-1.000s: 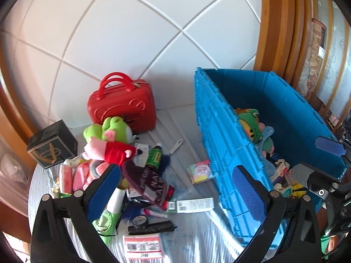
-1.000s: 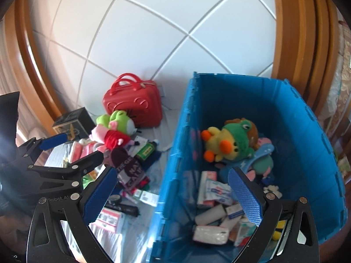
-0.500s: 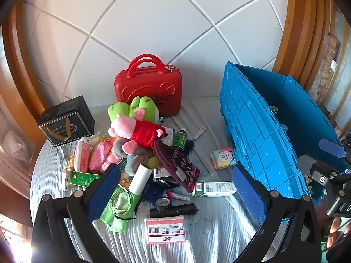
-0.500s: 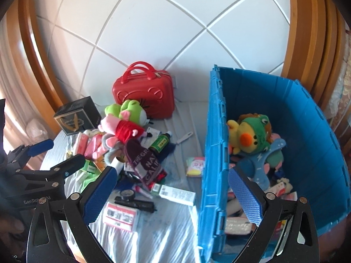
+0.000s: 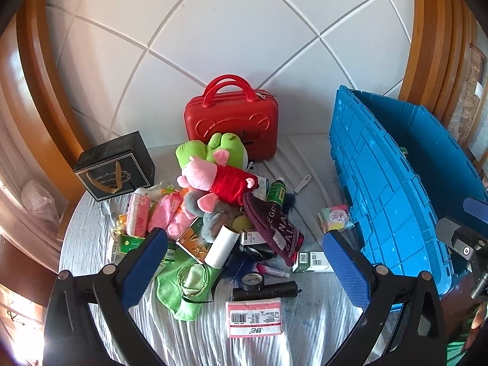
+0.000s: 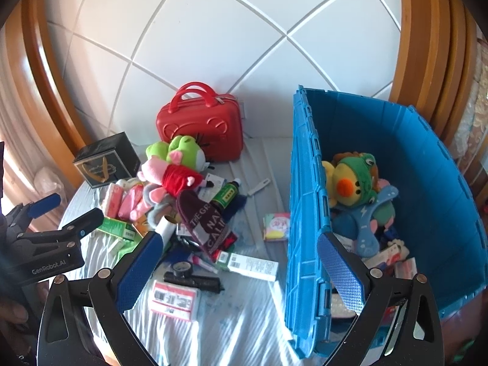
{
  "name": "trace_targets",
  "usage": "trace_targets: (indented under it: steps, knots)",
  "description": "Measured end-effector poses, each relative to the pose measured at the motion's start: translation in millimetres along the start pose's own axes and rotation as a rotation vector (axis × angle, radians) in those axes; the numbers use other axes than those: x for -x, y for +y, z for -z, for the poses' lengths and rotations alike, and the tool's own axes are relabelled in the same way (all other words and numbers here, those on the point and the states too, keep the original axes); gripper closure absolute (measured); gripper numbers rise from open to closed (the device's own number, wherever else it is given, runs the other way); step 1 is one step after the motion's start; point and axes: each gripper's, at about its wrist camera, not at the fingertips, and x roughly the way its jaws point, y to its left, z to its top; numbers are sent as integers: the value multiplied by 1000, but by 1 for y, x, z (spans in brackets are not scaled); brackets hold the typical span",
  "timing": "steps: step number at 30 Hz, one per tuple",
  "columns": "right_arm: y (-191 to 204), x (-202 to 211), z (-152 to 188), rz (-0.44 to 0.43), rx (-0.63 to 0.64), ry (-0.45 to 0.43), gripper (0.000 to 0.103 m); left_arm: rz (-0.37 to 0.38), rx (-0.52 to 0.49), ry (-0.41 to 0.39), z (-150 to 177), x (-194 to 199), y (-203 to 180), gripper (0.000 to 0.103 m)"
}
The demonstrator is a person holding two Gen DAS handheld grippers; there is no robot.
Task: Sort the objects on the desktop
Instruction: 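Move both open tools back over the pile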
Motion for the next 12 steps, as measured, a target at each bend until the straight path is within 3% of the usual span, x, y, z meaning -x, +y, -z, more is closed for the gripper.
trace_targets:
  steps: [12]
  knots:
    - [-2, -4, 2, -7, 9, 14, 0, -27, 35, -30, 6, 3, 0, 0]
